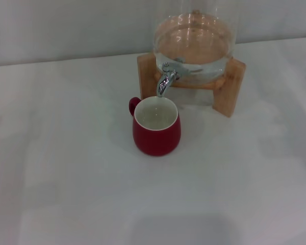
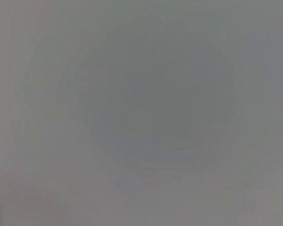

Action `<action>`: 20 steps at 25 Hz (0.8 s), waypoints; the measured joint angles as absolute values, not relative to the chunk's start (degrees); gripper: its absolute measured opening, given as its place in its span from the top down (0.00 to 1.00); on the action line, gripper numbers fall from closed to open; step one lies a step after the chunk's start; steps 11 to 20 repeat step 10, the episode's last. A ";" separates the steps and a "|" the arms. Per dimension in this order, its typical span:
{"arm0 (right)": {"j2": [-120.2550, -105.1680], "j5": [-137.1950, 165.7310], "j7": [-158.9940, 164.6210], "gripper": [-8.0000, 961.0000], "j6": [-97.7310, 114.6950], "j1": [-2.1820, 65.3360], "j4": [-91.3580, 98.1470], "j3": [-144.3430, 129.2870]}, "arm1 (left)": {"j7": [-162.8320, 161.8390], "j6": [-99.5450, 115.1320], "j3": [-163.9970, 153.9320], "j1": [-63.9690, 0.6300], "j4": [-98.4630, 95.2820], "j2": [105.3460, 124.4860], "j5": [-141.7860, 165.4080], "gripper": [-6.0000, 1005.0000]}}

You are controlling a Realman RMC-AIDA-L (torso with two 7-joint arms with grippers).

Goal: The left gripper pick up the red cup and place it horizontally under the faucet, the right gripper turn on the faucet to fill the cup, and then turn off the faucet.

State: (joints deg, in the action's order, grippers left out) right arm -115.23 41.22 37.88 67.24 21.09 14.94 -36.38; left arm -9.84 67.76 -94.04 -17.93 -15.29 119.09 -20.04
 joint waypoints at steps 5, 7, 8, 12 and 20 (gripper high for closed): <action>-115.22 41.22 37.88 0.09 67.24 21.09 14.94 -36.38 | -9.84 67.76 -94.04 -17.93 -15.29 119.09 -20.04 0.12; -115.22 41.22 37.88 0.09 67.24 21.09 14.94 -36.38 | -9.84 67.76 -94.04 -17.93 -15.29 119.09 -20.04 0.12; -115.22 41.22 37.88 0.09 67.24 21.09 14.94 -36.38 | -9.84 67.76 -94.04 -17.93 -15.29 119.09 -20.04 0.12; -115.22 41.22 37.88 0.09 67.24 21.09 14.94 -36.39 | -9.84 67.76 -94.04 -17.93 -15.29 119.09 -20.04 0.12; -115.22 41.22 37.88 0.09 67.24 21.09 14.94 -36.39 | -9.84 67.76 -94.04 -17.93 -15.29 119.09 -20.04 0.12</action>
